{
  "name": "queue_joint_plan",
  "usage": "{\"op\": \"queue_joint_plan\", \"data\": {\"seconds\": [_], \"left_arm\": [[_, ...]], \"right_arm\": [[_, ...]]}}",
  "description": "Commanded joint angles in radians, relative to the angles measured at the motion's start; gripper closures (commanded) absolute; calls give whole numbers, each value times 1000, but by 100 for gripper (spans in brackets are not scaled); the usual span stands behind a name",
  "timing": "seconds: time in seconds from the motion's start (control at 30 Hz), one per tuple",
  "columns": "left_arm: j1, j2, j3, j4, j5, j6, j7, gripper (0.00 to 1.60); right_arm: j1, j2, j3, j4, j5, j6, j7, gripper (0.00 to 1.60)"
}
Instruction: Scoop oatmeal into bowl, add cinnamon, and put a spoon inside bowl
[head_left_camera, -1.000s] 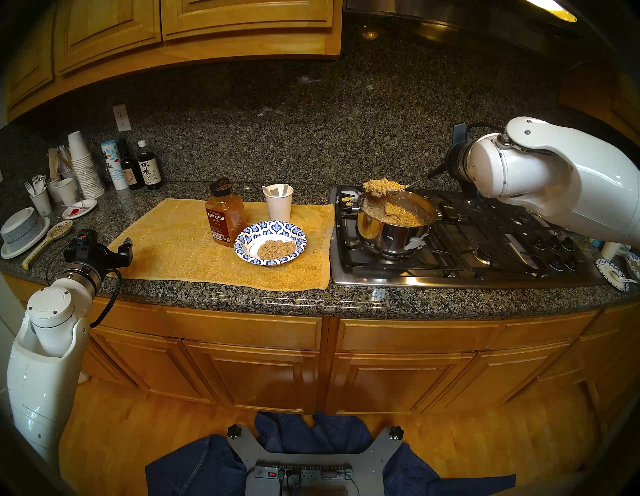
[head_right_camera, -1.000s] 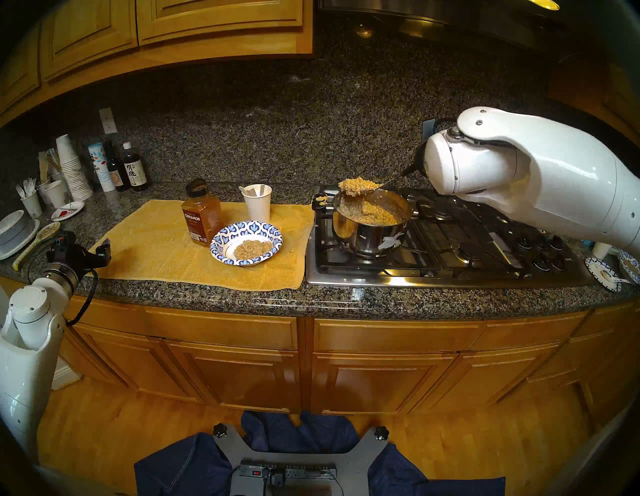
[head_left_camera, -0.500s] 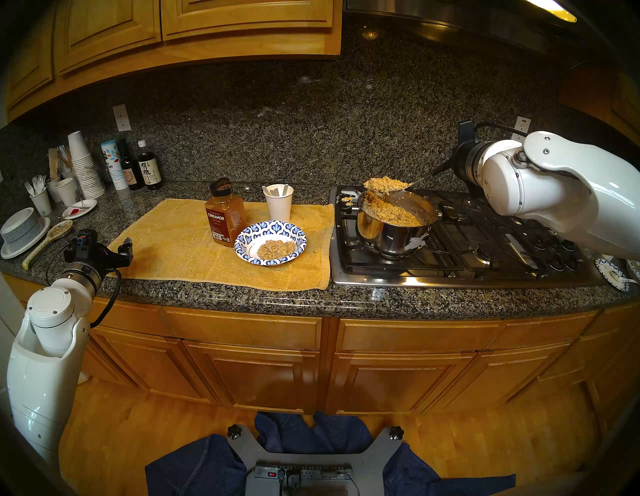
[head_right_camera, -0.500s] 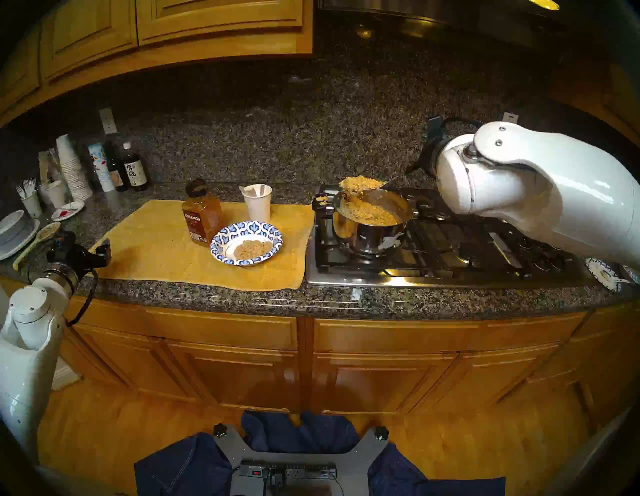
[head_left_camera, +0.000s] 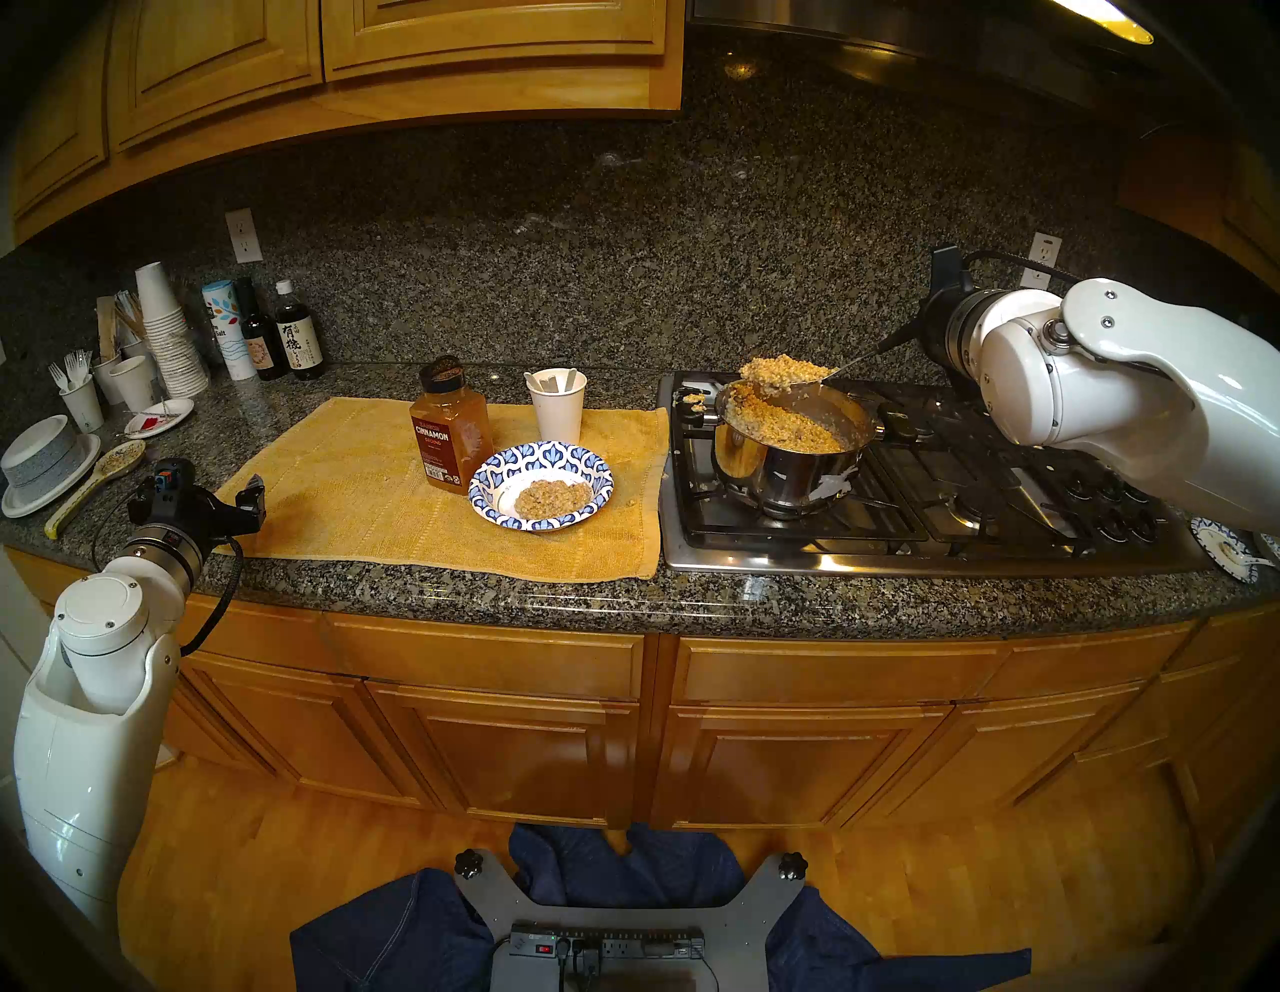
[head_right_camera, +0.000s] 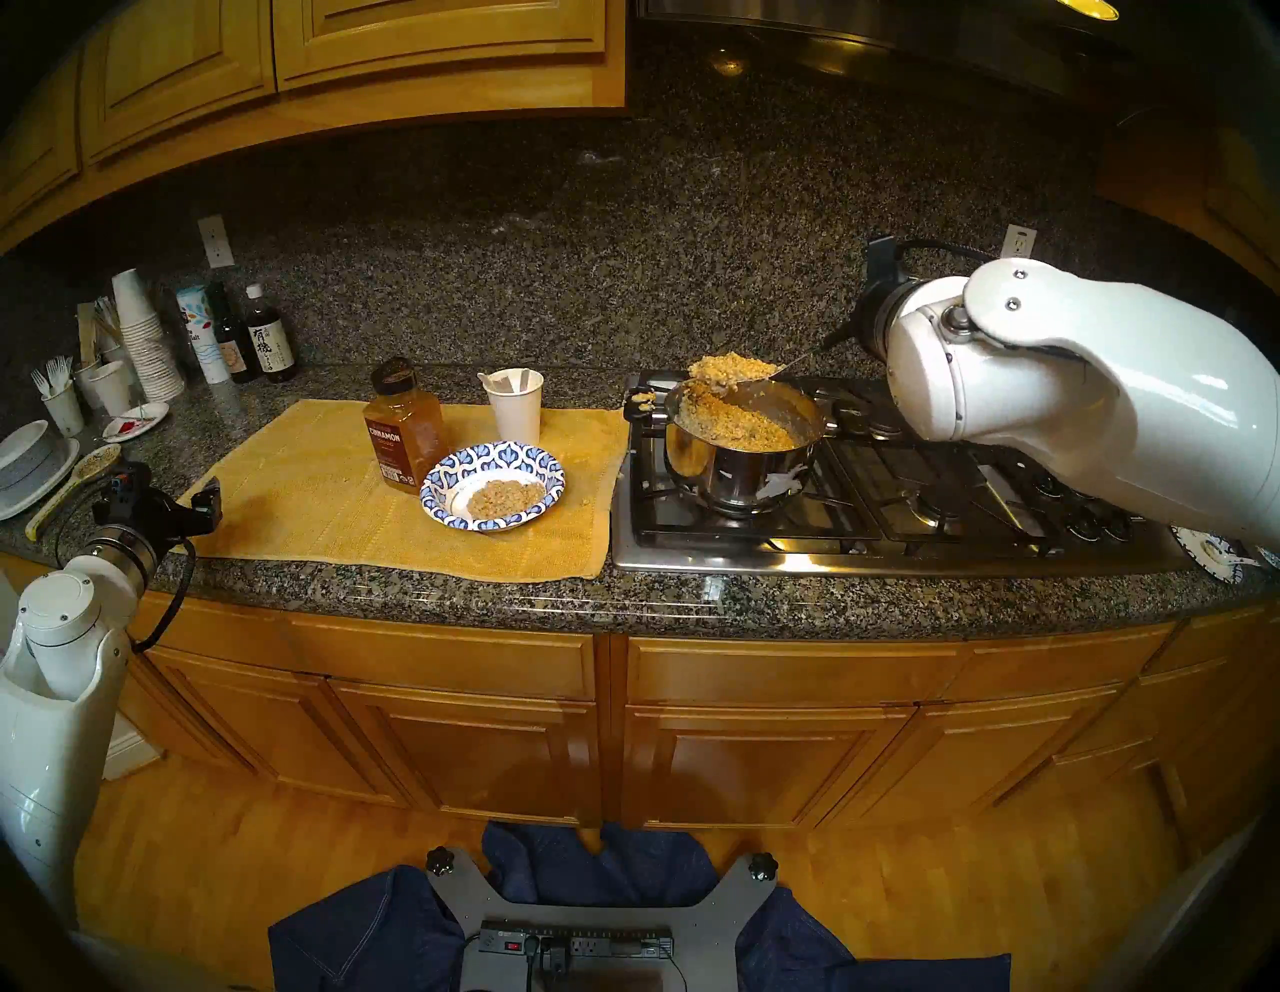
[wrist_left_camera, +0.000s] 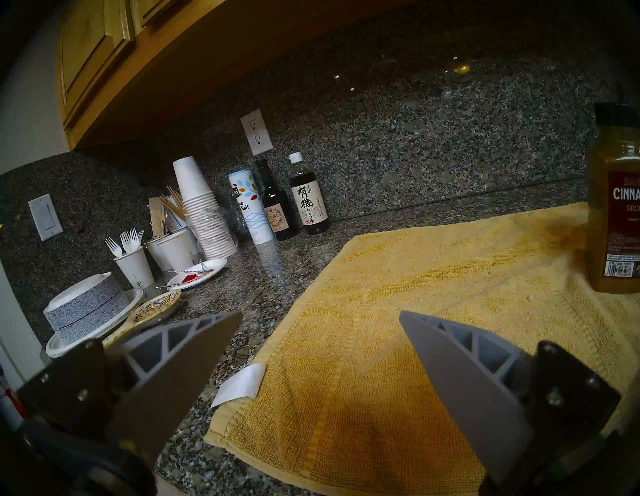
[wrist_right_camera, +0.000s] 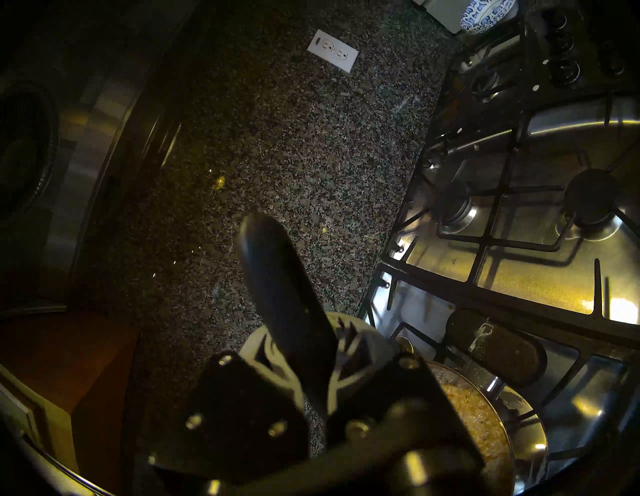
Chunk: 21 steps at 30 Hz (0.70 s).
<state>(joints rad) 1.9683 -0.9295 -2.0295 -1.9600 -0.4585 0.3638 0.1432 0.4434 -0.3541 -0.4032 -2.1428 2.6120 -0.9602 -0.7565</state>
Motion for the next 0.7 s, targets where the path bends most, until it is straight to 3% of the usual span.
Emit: {"op": "queue_joint_plan", "data": {"seconds": [0.0, 0.67], "left_arm": [[-17, 12, -19, -23, 2, -12, 1, 0], [-17, 12, -19, -23, 2, -12, 1, 0]], "right_arm": [[35, -7, 38, 11, -39, 0, 16, 160], [28, -26, 47, 19, -36, 0, 14, 160]]}}
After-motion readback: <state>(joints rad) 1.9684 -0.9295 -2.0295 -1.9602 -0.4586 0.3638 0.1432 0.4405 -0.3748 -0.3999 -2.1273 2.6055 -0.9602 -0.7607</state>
